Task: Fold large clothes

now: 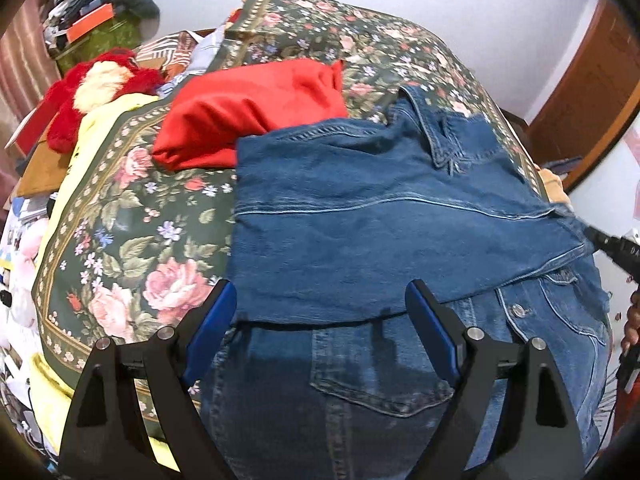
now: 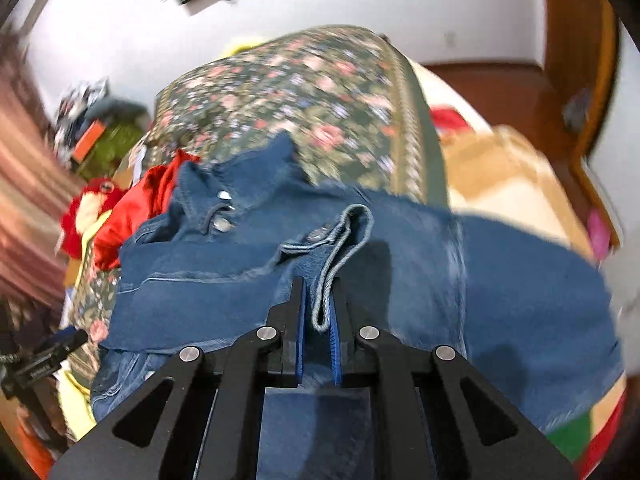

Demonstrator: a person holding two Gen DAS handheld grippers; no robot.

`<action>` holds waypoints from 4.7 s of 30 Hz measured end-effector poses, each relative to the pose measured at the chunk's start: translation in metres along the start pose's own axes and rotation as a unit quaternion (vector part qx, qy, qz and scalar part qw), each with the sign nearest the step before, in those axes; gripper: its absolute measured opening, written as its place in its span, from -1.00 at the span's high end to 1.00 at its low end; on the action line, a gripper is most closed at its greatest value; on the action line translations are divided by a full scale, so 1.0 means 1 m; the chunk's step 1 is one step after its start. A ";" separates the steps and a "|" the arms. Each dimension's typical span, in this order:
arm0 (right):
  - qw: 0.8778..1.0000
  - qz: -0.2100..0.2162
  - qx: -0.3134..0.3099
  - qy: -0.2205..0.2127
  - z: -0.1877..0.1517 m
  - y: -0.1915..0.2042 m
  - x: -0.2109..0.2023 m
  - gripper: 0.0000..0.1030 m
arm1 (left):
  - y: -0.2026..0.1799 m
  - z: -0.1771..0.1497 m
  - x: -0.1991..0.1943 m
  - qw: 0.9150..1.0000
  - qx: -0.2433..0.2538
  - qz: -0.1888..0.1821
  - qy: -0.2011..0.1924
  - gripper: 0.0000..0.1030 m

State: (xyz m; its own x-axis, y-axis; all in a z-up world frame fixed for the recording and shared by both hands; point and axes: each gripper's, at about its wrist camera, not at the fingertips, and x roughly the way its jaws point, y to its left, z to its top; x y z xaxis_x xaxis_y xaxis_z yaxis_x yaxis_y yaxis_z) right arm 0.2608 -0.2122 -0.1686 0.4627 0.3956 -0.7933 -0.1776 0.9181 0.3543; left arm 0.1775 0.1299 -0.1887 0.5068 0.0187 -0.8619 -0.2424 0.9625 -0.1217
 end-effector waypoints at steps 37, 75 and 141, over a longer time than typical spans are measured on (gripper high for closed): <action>0.927 -0.025 0.370 -0.052 -0.076 -0.245 -0.068 -0.16 | -0.128 0.025 0.009 0.994 0.100 -0.044 0.009 -0.67; 0.984 0.008 0.053 -0.172 0.045 -0.016 -0.116 0.77 | -0.044 0.005 -0.008 0.998 0.012 -0.057 -0.005 -0.67; 0.994 -0.033 0.097 -0.023 -0.040 -0.095 -0.059 0.24 | -0.369 0.027 0.069 0.901 0.412 -0.131 0.026 0.74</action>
State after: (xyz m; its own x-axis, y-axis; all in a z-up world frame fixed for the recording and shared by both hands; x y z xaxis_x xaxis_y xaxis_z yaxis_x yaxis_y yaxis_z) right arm 0.2153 -0.3215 -0.1756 0.5079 0.3299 -0.7957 0.0237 0.9181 0.3957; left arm 0.3243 -0.2167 -0.1901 0.4133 -0.2304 -0.8810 0.5874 0.8068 0.0646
